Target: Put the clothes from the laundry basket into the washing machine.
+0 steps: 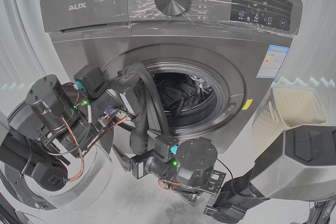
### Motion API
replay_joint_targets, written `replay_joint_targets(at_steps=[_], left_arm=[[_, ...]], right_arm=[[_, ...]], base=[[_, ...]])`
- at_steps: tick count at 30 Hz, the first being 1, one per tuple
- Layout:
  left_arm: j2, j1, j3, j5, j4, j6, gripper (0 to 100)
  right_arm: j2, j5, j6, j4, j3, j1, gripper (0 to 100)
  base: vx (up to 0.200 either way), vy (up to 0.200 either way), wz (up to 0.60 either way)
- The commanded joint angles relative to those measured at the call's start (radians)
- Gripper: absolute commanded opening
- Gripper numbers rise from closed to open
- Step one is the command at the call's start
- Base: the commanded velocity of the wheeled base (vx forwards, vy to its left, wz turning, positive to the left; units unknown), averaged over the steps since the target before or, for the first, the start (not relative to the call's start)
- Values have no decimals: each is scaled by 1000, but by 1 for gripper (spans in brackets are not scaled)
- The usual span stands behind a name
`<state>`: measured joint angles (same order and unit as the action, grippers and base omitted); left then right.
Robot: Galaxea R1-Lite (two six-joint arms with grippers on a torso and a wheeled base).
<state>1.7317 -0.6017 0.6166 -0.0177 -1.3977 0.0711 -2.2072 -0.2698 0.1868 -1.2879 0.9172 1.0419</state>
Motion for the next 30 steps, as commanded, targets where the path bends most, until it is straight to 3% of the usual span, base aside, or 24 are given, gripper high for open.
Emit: replay_joint_targets(at_steps=[1,6,13,30], left_arm=[[40,-55,61,-21,63,4,0],[54,-72,92,-25,83,12,0],[78,-69,164,-39,121,12,0],[43,-63,147,-41,129,13,0]], right_arm=[[-60,-28,3,18,71,-42,100],[-89,-89,3,27,95,-72,100],[-95,-111,23,22,100,-72,100],[-115,-115,23,30,112,-220,100]], base=[[0,0,0],[0,0,0],[0,0,0],[0,0,0]])
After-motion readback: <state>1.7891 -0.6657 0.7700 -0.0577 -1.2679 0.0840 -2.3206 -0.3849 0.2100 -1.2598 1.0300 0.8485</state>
